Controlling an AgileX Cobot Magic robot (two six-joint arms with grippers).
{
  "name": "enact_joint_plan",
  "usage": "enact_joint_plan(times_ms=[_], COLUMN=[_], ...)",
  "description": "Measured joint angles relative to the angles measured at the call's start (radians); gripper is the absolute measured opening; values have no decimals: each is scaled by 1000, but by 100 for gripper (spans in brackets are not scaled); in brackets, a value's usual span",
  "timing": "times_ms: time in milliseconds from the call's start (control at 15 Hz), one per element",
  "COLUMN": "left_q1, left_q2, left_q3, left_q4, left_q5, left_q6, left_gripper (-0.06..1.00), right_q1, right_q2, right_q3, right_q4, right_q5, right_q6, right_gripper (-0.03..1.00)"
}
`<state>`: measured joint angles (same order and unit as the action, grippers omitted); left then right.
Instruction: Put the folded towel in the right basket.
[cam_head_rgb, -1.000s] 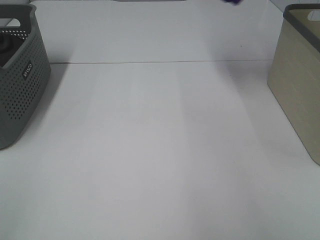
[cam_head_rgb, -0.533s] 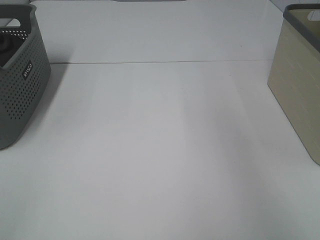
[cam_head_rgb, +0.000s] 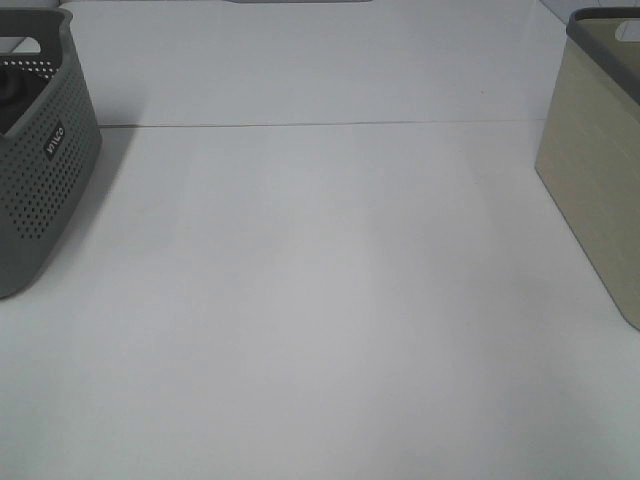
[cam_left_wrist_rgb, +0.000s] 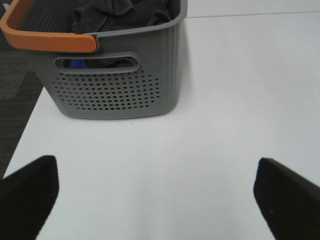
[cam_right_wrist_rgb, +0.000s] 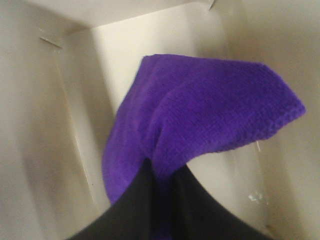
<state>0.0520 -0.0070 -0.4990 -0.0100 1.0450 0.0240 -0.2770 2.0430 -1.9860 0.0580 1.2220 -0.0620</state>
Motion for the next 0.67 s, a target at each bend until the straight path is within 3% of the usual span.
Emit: enact_joint_plan(times_ms=[67, 200, 267, 400, 667], left_q1=[0, 0, 0, 0, 0], left_q2=[0, 0, 0, 0, 0], left_q3=[0, 0, 0, 0, 0], left_q4=[0, 0, 0, 0, 0], left_q5=[0, 0, 0, 0, 0], left_q6=[0, 0, 0, 0, 0], left_gripper=[99, 99, 99, 99, 99], right_q1=[0, 1, 1, 1, 7], right_q2=[7, 6, 5, 5, 5], right_q3=[6, 6, 6, 6, -25], right_q4=[7, 10, 20, 82, 119], right_q5=[0, 0, 0, 0, 0], right_q6=[19, 19, -1, -56, -87], right_gripper=[25, 73, 86, 94, 96])
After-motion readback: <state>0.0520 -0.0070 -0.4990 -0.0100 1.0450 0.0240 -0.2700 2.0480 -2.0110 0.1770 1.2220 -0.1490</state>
